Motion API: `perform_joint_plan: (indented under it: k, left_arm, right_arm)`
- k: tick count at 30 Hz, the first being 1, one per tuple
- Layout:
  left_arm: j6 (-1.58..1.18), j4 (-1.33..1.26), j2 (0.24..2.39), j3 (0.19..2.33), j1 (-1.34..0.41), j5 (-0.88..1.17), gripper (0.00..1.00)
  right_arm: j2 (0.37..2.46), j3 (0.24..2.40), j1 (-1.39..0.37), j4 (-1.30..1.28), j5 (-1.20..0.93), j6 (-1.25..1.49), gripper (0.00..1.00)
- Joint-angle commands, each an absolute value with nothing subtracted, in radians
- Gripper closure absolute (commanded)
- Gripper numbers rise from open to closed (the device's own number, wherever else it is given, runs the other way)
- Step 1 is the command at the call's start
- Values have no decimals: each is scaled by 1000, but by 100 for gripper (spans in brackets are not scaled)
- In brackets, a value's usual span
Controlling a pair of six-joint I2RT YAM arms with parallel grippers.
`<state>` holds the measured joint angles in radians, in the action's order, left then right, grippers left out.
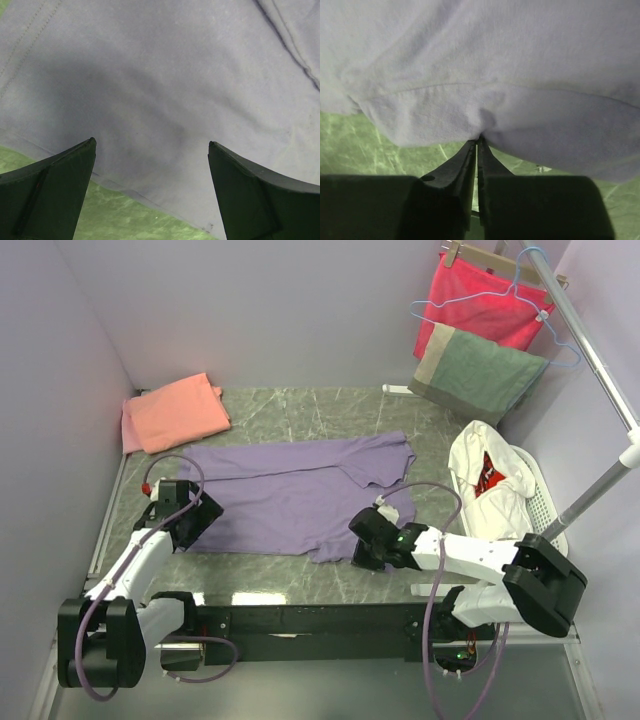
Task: Fold and stack the t-shirts
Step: Grap the side of the flattened tshirt closest away from the robot with both arms
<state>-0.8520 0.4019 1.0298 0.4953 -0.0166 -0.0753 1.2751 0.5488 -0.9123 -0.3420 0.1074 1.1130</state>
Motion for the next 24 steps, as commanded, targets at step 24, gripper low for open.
perform_joint_plan:
  k: [24]
  left_arm:
    - [-815,353,1092,517,-20,-60,1]
  right_arm:
    - [1383,965,-795,-634,344,760,100]
